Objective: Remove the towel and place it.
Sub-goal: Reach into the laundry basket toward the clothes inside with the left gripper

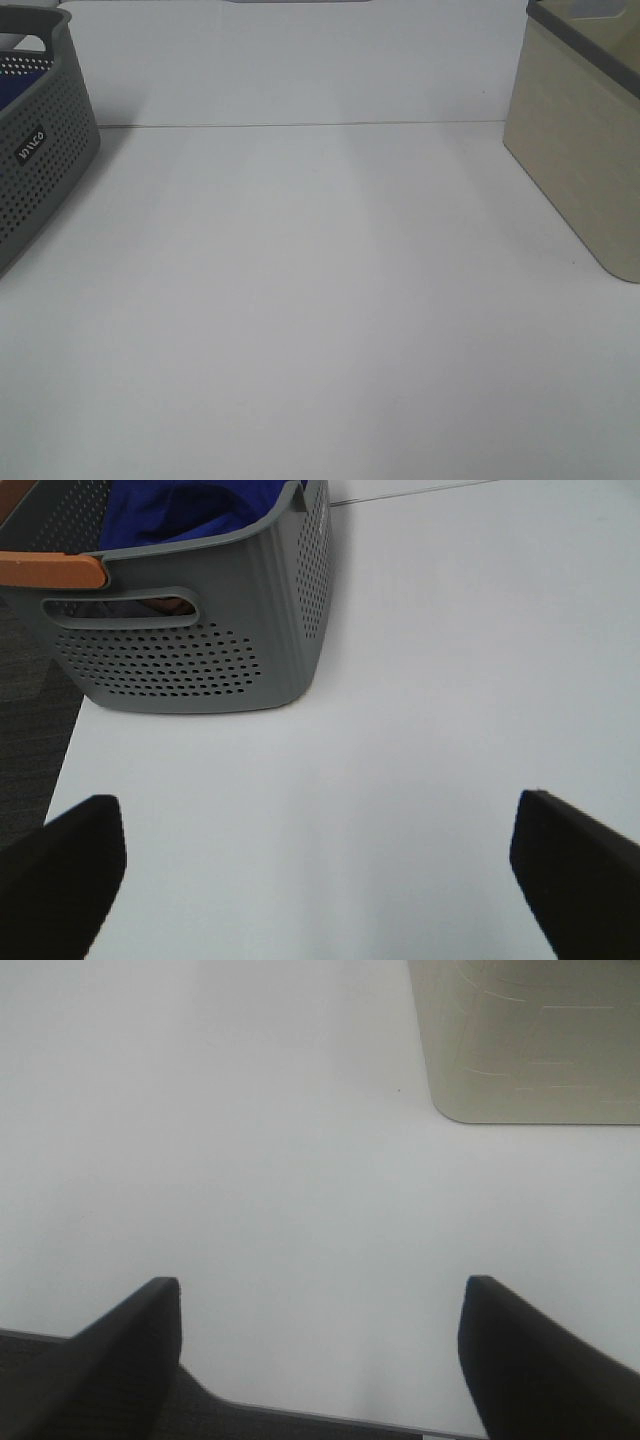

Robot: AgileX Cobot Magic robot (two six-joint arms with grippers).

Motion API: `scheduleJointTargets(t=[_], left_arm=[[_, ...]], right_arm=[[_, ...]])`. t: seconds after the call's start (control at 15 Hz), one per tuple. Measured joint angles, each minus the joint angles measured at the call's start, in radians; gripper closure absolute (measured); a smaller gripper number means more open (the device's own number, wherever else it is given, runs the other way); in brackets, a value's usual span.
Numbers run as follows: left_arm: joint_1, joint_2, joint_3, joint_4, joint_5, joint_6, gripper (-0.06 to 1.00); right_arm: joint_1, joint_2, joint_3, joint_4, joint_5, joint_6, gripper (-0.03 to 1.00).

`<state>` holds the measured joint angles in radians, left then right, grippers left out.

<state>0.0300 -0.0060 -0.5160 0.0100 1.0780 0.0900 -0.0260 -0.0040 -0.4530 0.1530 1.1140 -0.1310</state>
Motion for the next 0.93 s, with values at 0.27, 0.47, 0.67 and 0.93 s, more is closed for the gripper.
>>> scheduleJointTargets(t=[0.27, 0.47, 0.67, 0.93], left_arm=[[0.000, 0.000, 0.000, 0.000, 0.000, 0.001, -0.05], [0.000, 0.000, 0.000, 0.001, 0.000, 0.003, -0.05], [0.000, 0.000, 0.000, 0.002, 0.000, 0.004, -0.05], [0.000, 0.000, 0.000, 0.002, 0.000, 0.004, -0.05]], right_arm=[[0.000, 0.000, 0.000, 0.000, 0.000, 0.000, 0.22], [0.000, 0.000, 0.000, 0.000, 0.000, 0.000, 0.22], [0.000, 0.000, 0.000, 0.000, 0.000, 0.000, 0.22], [0.000, 0.000, 0.000, 0.000, 0.000, 0.000, 0.22]])
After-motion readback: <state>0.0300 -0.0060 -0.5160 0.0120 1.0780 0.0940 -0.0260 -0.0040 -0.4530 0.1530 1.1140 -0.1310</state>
